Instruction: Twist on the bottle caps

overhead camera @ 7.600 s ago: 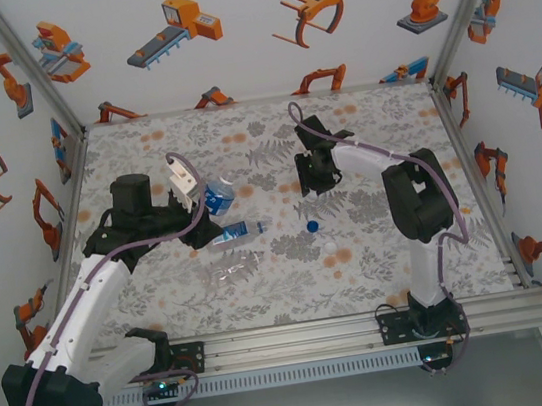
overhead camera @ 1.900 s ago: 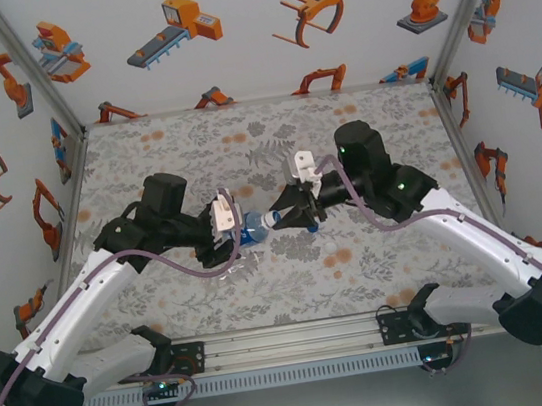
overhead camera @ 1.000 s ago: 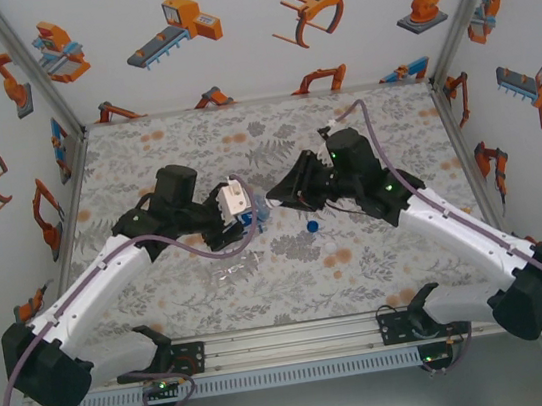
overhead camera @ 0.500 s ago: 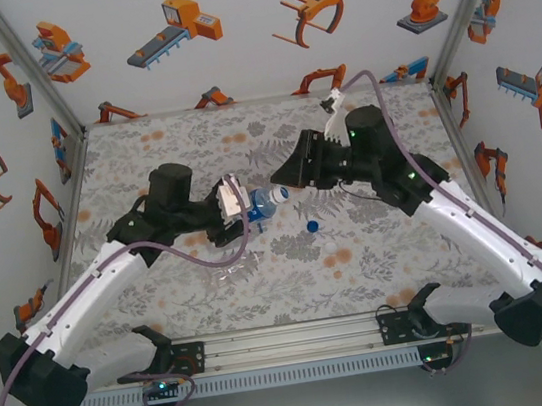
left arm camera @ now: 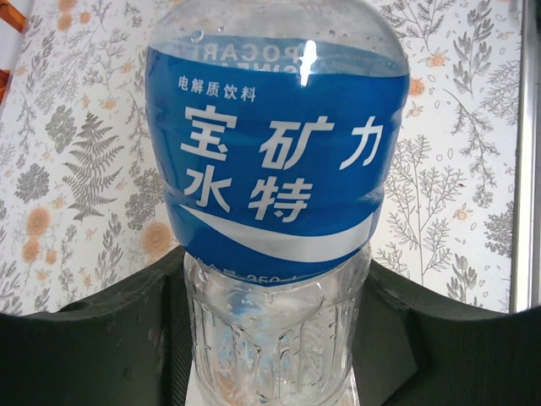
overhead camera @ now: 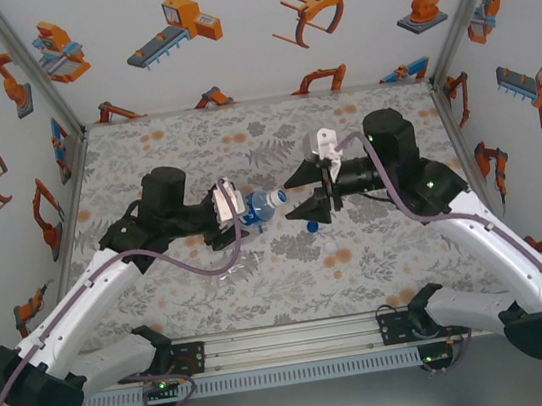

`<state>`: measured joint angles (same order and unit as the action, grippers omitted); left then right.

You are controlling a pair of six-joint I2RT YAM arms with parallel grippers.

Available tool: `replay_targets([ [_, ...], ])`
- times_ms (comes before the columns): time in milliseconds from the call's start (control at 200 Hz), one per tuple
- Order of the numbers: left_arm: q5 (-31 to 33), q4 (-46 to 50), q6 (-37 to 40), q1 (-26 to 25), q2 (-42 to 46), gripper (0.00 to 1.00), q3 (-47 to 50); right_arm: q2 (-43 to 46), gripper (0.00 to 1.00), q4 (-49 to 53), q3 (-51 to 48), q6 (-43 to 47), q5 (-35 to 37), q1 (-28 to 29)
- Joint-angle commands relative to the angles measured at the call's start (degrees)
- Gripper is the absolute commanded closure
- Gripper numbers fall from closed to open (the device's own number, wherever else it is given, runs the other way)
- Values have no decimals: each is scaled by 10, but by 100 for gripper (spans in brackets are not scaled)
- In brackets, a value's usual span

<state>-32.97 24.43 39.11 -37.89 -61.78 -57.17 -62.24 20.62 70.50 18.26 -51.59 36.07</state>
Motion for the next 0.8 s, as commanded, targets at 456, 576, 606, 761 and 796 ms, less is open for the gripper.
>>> replay_targets([
  [456, -55, 27, 2, -2, 16, 100, 6, -31, 48, -55, -15, 100, -24, 2],
  [576, -55, 28, 2, -2, 17, 100, 6, -36, 51, -54, -14, 100, -33, 2],
  [606, -55, 28, 2, -2, 16, 100, 6, -37, 53, -52, -13, 100, -34, 2],
  [761, -53, 28, 4, -2, 17, 100, 6, -42, 59, -46, -12, 100, -42, 2],
  [796, -53, 28, 4, -2, 17, 100, 5, -43, 60, -45, -12, 100, -44, 2],
])
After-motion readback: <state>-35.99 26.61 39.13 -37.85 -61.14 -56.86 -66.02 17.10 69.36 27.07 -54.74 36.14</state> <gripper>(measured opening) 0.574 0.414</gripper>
